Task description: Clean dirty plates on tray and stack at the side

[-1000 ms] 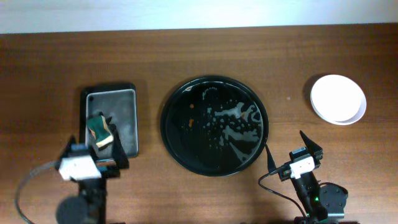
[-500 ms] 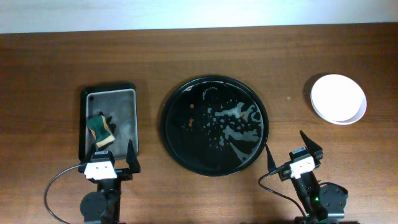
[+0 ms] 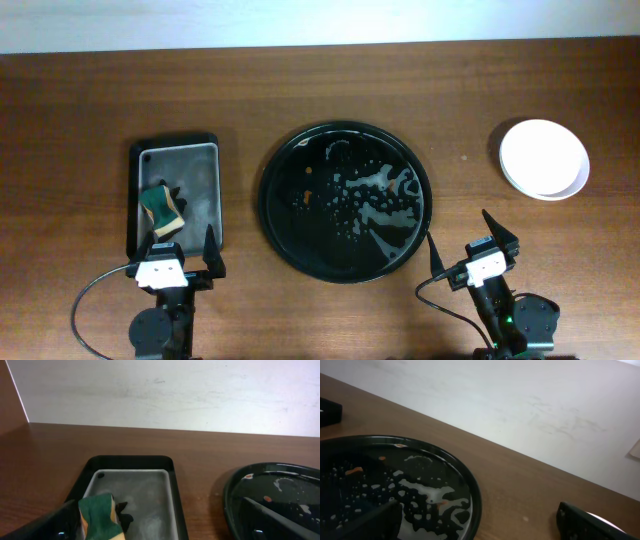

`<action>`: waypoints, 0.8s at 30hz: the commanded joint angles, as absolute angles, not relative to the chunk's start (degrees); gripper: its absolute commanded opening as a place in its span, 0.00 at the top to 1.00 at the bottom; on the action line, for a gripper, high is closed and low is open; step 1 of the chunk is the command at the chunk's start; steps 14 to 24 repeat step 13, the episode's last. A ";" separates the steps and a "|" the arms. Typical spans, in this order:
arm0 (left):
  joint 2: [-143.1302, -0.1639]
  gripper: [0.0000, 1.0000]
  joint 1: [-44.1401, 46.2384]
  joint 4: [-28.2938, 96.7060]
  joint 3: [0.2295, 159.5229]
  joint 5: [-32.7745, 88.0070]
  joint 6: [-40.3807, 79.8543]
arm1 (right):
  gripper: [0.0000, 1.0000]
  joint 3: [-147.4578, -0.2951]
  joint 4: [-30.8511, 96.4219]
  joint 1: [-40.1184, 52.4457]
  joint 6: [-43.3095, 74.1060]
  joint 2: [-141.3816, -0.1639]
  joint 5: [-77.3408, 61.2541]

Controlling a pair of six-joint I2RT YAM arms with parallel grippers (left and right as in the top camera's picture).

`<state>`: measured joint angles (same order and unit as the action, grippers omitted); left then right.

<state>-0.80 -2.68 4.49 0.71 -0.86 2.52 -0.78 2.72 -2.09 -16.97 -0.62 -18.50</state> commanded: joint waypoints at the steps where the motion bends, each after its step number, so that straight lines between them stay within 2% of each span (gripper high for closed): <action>1: -0.40 0.01 -2.44 4.75 0.54 -1.23 1.43 | 0.01 -0.32 2.76 -1.89 -17.12 -0.25 -18.85; 24: -0.40 0.01 -2.44 4.78 0.54 -1.23 1.43 | 0.01 -0.32 2.76 -1.89 -17.12 -0.25 -18.85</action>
